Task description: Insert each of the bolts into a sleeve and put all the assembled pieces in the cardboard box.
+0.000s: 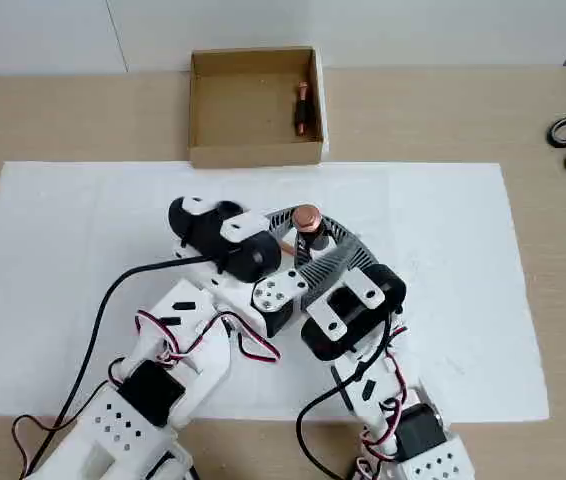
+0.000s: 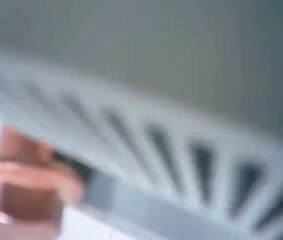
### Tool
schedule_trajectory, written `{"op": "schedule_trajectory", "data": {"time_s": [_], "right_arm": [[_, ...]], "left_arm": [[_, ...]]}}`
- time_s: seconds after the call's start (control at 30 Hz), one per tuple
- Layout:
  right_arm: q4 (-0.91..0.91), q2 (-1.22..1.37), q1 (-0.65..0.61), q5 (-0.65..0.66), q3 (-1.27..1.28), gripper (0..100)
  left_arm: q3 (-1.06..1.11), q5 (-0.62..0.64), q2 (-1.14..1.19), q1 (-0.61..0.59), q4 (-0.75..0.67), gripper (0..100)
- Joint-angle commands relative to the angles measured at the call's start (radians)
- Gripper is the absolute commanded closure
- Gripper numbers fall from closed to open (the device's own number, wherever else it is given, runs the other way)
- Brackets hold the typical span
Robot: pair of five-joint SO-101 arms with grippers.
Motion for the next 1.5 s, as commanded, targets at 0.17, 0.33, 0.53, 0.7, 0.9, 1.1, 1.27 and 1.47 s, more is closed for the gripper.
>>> {"op": "schedule_trajectory", "data": {"time_s": [0.17, 0.33, 0.53, 0.7, 0.9, 1.1, 1.27, 1.47], "right_arm": [[0.001, -0.015, 0.004, 0.006, 0.006, 99.4], [0.001, -0.015, 0.004, 0.006, 0.006, 99.4], [0.001, -0.015, 0.004, 0.006, 0.006, 99.4], [0.001, -0.013, 0.027, 0.006, 0.006, 99.4], [0.002, -0.013, 0.154, -0.15, -0.002, 99.4], [0.002, -0.013, 0.156, -0.436, 0.002, 99.5], [0.214, -0.007, 0.154, -0.423, -0.069, 99.5], [0.522, -0.004, 0.162, -0.299, -0.321, 99.5]], "left_arm": [[-0.125, -0.008, -0.008, -0.101, -0.034, 74], [-0.127, -0.006, -0.014, -0.044, 0.04, 74], [-0.219, -0.109, -0.014, -0.126, -0.02, 74], [-0.26, -0.152, -0.017, -0.264, -0.021, 81], [-0.183, -0.149, -0.127, -0.336, -0.021, 98], [0.079, -0.155, -0.399, -0.37, -0.026, 99], [0.259, -0.155, -0.666, -0.48, -0.017, 99], [0.294, -0.149, -0.703, -0.565, 0.106, 99]]}}
